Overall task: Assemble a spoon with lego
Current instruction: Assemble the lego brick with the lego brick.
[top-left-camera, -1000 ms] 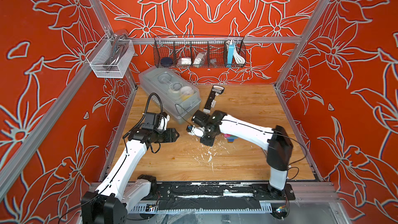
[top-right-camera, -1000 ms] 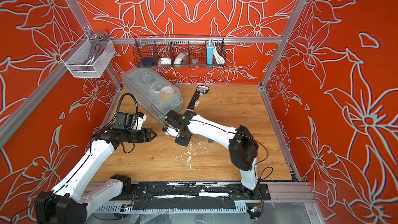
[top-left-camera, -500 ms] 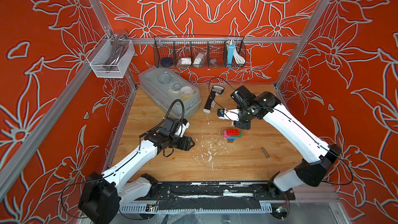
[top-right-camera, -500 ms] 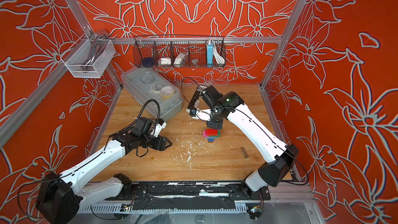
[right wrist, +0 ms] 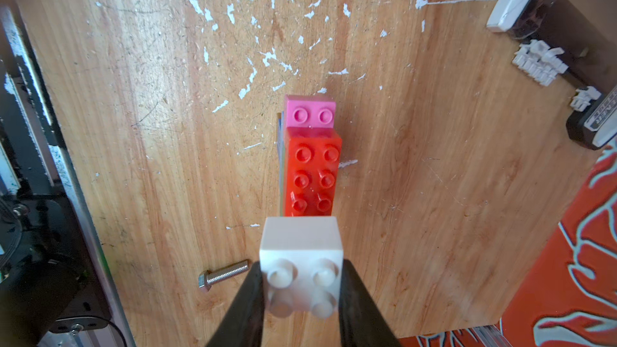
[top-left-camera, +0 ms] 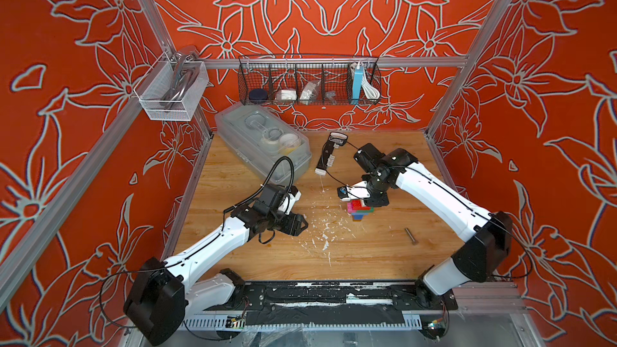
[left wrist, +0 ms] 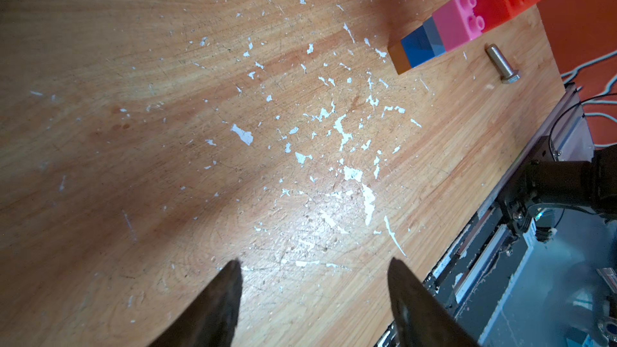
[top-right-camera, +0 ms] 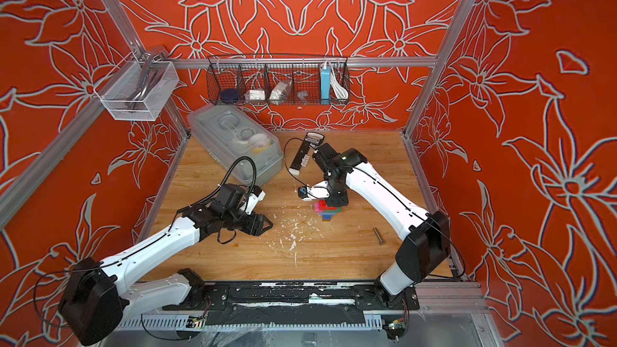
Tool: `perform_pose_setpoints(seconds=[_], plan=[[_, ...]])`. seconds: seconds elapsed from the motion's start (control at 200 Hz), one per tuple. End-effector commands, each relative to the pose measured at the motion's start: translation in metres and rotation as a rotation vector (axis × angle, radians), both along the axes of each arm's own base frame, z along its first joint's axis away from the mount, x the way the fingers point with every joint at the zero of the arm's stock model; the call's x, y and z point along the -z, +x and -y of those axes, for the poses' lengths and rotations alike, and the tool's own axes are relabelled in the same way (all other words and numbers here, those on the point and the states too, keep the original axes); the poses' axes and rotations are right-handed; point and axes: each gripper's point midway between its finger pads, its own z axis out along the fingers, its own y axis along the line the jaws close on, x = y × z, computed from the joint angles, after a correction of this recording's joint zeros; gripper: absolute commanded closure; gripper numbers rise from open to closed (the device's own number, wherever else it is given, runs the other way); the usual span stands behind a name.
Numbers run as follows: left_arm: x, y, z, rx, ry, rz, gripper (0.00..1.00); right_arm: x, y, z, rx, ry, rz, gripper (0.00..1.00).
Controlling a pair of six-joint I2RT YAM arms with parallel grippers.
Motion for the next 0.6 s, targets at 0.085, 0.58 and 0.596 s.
perform_pose_setpoints(seconds=[0.085,0.58,0.596], plan=[[-0.004,0.002,0.0,0.011,0.006,0.037,0.31,0.009,0.006,-0.009,-0.039,0.031,-0.003,1.0],[-0.003,0.002,-0.001,0.008,0.023,0.033,0.31,0.02,0.008,-0.007,-0.029,0.015,-0.031,1.0],[-0.003,0.002,-0.001,0.007,0.024,0.034,0.31,0.02,0.008,-0.007,-0.029,0.013,-0.032,1.0]])
